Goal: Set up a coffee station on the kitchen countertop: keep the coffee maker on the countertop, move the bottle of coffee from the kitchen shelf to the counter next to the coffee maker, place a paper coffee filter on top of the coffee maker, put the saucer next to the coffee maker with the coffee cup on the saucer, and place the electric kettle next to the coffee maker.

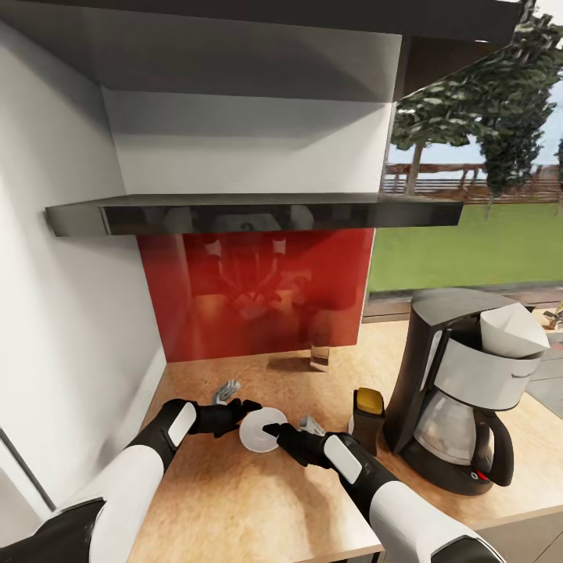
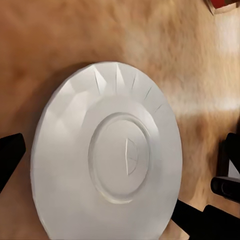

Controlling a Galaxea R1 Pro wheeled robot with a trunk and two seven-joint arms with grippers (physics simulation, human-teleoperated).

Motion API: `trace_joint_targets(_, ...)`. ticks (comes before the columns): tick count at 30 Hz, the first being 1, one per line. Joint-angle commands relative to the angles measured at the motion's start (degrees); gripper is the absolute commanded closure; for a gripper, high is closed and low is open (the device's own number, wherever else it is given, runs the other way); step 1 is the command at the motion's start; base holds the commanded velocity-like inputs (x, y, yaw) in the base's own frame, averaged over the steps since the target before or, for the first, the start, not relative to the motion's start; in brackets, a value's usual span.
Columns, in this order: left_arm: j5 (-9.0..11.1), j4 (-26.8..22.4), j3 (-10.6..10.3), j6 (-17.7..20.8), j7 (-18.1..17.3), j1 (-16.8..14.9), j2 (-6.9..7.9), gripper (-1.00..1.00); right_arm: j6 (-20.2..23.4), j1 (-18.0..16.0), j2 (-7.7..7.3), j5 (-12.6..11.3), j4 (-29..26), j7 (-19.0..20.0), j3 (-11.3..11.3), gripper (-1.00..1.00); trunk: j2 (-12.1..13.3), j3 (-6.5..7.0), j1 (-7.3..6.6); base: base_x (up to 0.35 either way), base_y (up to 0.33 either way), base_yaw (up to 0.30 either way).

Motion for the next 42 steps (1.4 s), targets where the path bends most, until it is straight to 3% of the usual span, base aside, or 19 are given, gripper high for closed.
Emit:
trace_joint_targets(1,0.0,0.0,0.4,0.4,-0.1,0.0,-0.05,-1.00,0.1,0.0,0.00,0.3,0.0,0.1,0.1,-1.00,-0.1,-0.06,0.03,0.000,0.000,0.000)
trace_joint_targets(32,0.0,0.0,0.5,0.4,0.0,0.1,-0.67,-1.00,0.1,0.0,0.00,0.2,-0.2,0.1,0.0,-1.00,-0.1,-0.06,0.03,0.000,0.000,0.000)
trace_joint_targets(33,0.0,0.0,0.5,0.4,0.0,0.1,-0.67,-1.00,0.1,0.0,0.00,0.2,-0.2,0.1,0.0,1.00,-0.1,-0.06,0.03,0.000,0.000,0.000)
trace_joint_targets(42,0.0,0.0,0.5,0.5,0.0,0.1,-0.69,-1.00,0.1,0.0,0.00,0.2,-0.2,0.2,0.0,1.00,-0.1,-0.06,0.03,0.000,0.000,0.000)
